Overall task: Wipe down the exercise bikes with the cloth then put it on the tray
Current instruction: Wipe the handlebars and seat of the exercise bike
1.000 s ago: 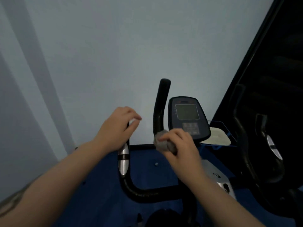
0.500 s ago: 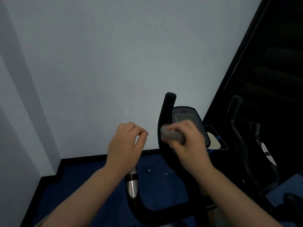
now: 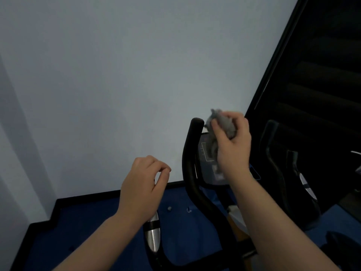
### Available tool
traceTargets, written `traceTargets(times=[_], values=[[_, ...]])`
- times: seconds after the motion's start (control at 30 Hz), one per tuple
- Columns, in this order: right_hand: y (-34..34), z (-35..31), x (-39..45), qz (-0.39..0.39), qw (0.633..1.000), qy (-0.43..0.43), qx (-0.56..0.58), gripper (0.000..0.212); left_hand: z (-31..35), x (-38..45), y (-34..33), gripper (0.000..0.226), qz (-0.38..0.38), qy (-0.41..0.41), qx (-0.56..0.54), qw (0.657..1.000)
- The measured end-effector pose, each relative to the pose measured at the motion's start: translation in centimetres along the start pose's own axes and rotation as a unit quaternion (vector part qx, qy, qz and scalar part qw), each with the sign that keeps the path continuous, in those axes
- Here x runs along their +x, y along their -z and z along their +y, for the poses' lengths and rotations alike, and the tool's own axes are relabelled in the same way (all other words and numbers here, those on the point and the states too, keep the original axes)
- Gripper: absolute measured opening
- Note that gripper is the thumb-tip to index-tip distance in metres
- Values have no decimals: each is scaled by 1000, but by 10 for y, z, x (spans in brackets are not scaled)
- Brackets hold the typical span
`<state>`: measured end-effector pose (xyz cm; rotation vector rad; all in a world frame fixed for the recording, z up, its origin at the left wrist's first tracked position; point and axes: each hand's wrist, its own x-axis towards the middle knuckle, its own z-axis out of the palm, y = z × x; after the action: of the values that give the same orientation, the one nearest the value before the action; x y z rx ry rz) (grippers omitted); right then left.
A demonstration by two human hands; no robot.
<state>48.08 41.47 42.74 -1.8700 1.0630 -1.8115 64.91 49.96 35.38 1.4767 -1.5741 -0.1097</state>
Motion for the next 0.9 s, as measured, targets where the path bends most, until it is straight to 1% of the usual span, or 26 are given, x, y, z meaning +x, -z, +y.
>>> traceTargets(times=[0.07,0.1,0.2,0.3,0.33,0.43,0.47,0.53,0.63,0.7,0.77,0.8,0.83,0.87,0.9], values=[[-19,-5,9,-28,990,-74,118,15,1,0,0,17,-2,-1,3,1000],[-27,-3,5,-28,984,-97,149,16,0,0,0,17,-4,-2,2,1000],[-30,10,-25,-2,977,-141,160,21,1,0,0,16,-1,1,-2,1000],[-13,21,-47,-58,967,-204,142,24,2,1,-1,17,1,3,-1,1000],[-8,22,-42,-66,966,-208,138,25,2,1,-1,17,3,4,-2,1000],[-6,10,-9,-27,979,-162,121,25,3,0,-2,17,4,7,2,1000],[-12,4,-2,-27,980,-146,133,25,3,0,-2,17,7,9,1,1000],[-25,-4,-8,-38,979,-143,138,27,3,1,-2,16,6,10,0,1000],[-14,0,-23,-58,985,-149,68,31,3,1,-1,16,8,5,1,1000],[2,1,-17,-68,988,-141,0,26,2,1,-1,17,3,4,0,1000],[1,-7,-4,-67,995,-75,-11,24,2,1,-2,17,2,2,1,1000],[-7,-13,2,-80,996,-29,-24,26,2,1,-2,17,3,2,2,1000],[-17,-17,5,-100,993,27,-62,28,2,1,-2,17,3,3,3,1000],[-27,-17,5,-126,981,90,-118,28,1,1,-2,17,2,4,4,1000],[-34,-13,-1,-144,959,155,-190,24,1,0,-2,17,0,4,6,1000]])
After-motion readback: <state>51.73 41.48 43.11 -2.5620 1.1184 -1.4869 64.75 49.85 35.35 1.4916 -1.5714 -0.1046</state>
